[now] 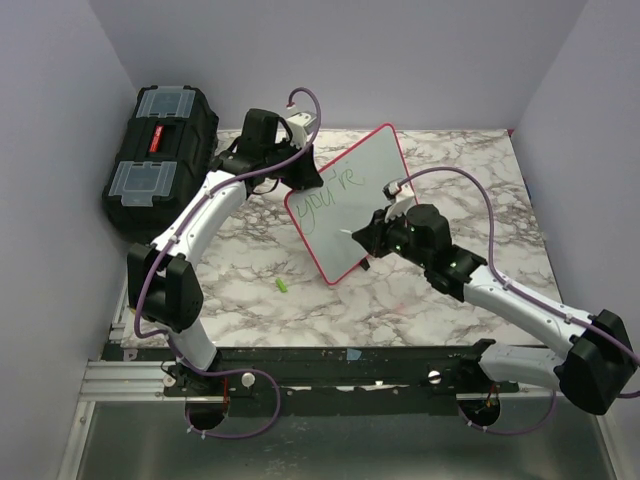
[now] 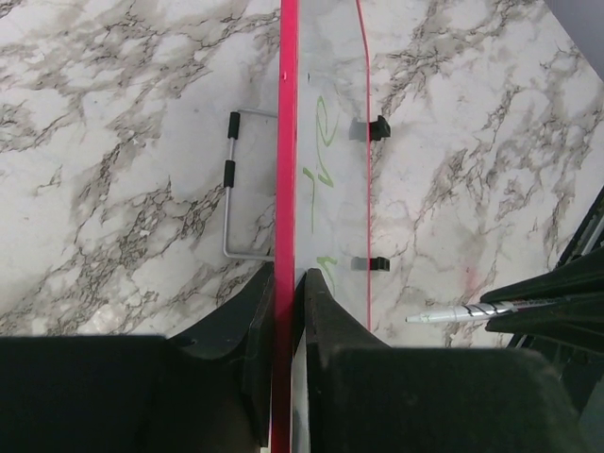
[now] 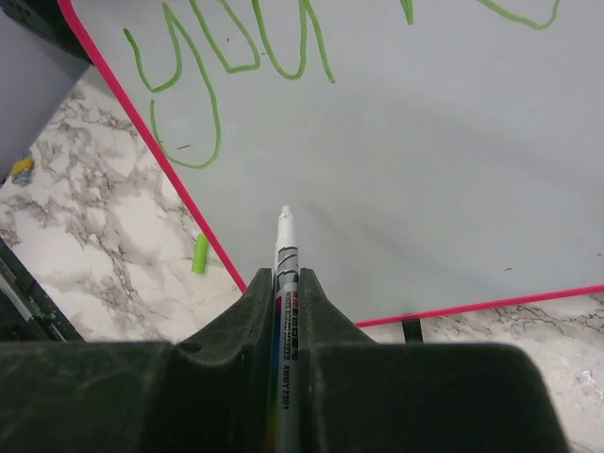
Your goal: Write a sentence on the whiteboard
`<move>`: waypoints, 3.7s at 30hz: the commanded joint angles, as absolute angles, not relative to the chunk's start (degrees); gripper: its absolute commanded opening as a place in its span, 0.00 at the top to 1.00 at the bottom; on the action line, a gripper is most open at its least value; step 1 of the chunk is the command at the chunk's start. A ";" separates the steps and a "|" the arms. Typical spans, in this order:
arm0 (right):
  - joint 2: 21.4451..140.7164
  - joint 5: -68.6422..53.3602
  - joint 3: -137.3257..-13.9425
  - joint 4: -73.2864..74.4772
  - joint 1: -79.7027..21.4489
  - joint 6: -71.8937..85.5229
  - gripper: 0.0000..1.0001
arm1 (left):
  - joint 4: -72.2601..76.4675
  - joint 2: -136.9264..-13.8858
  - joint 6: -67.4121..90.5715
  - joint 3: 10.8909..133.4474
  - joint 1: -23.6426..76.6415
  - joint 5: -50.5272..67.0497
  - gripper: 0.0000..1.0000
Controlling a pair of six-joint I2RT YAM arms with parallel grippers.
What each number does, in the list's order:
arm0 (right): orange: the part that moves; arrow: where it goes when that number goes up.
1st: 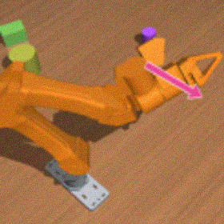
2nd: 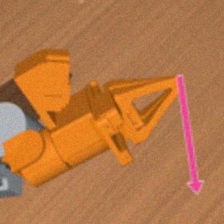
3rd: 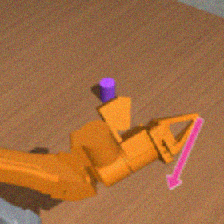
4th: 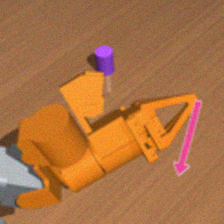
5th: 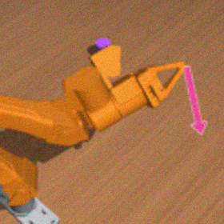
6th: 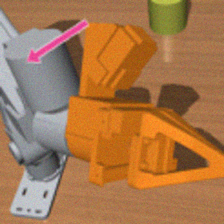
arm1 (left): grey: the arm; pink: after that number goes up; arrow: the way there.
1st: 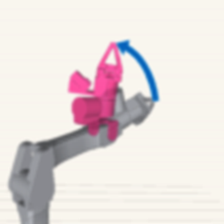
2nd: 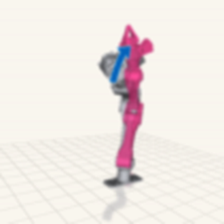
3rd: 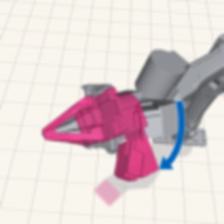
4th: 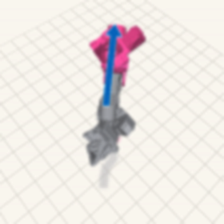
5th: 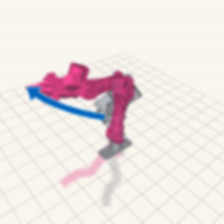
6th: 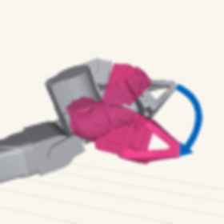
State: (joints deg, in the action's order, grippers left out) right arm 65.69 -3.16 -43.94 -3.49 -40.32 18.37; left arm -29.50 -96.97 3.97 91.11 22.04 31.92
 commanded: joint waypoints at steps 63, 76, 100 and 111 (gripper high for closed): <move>77.03 7.64 -46.55 -5.84 -47.68 19.76 0.99 | -31.53 -99.11 3.69 85.89 21.70 28.93 1.00; 81.60 14.14 -54.19 -6.81 -47.64 18.69 0.99 | -31.45 -98.42 3.78 85.60 21.70 29.27 1.00; 83.04 13.45 -55.64 -6.23 -47.59 17.63 0.99 | -31.78 -98.54 3.34 86.38 21.71 29.49 1.00; 81.10 12.00 -50.17 -4.66 -47.64 19.74 0.99 | -31.91 -98.98 3.64 87.76 21.63 29.85 1.00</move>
State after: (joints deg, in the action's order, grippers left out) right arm 80.29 12.62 -52.71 -7.77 -47.64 18.50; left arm -25.67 -97.60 7.18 88.29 19.92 31.66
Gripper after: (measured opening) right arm 0.128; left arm 0.144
